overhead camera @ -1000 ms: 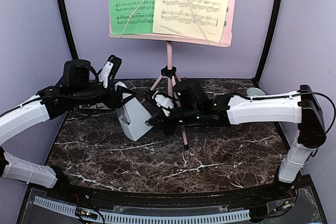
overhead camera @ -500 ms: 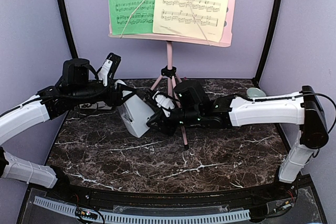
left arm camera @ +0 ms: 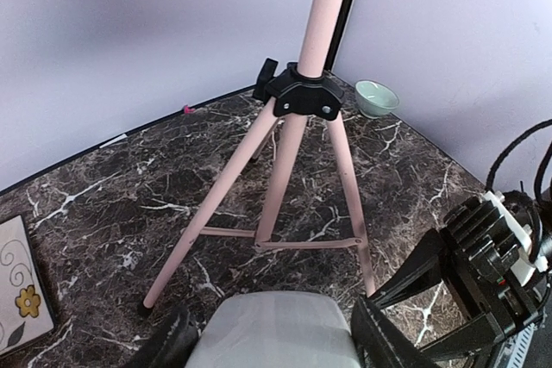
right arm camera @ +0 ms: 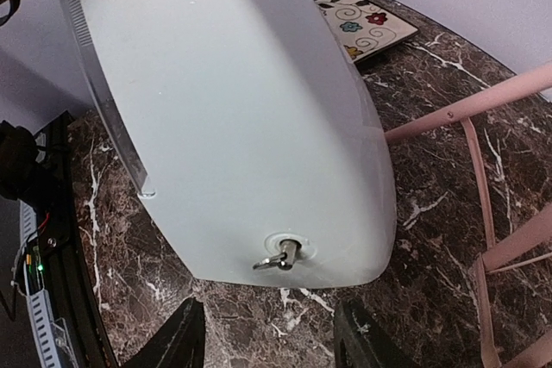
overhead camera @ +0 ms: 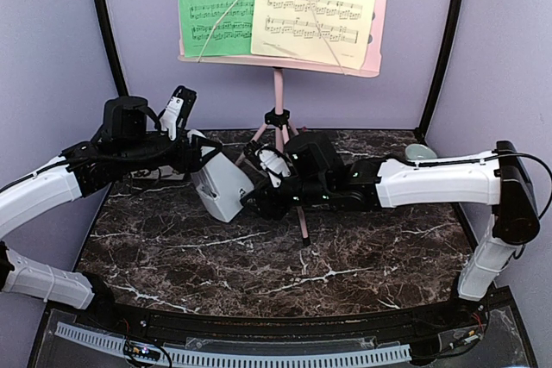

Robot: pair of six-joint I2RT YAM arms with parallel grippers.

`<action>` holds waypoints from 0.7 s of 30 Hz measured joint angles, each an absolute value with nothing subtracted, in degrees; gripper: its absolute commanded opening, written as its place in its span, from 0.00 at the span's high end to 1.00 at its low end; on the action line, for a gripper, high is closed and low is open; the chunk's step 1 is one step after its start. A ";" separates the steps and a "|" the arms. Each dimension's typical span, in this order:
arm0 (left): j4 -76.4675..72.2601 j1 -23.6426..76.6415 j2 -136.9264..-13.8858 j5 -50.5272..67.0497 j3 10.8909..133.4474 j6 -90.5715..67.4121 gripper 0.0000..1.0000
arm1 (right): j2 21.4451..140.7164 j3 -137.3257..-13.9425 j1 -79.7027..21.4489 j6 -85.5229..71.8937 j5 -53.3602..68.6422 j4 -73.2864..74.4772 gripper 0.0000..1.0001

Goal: Set up the instrument practice props

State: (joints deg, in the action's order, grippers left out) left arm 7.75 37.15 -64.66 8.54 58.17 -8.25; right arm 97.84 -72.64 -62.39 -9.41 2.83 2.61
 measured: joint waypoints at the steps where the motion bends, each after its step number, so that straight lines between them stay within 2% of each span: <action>1: 7.68 37.28 -64.66 7.44 58.17 -8.51 1.00 | 97.89 -72.64 -62.52 -10.61 2.13 2.59 0.49; 8: 4.99 37.80 -64.58 2.94 56.77 -11.38 1.00 | 101.67 -75.53 -63.51 -15.49 -1.93 1.74 0.50; 12: 4.64 38.54 -64.58 1.52 56.27 -12.27 1.00 | 104.18 -78.00 -63.83 -16.93 -4.16 1.50 0.54; 21: 4.34 38.81 -64.58 -0.14 56.21 -12.23 1.00 | 105.12 -79.42 -63.81 -19.92 -10.24 2.00 0.81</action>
State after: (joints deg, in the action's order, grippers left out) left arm 4.34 38.81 -64.58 -0.14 56.21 -12.23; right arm 105.12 -79.42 -63.81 -19.92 -10.24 2.00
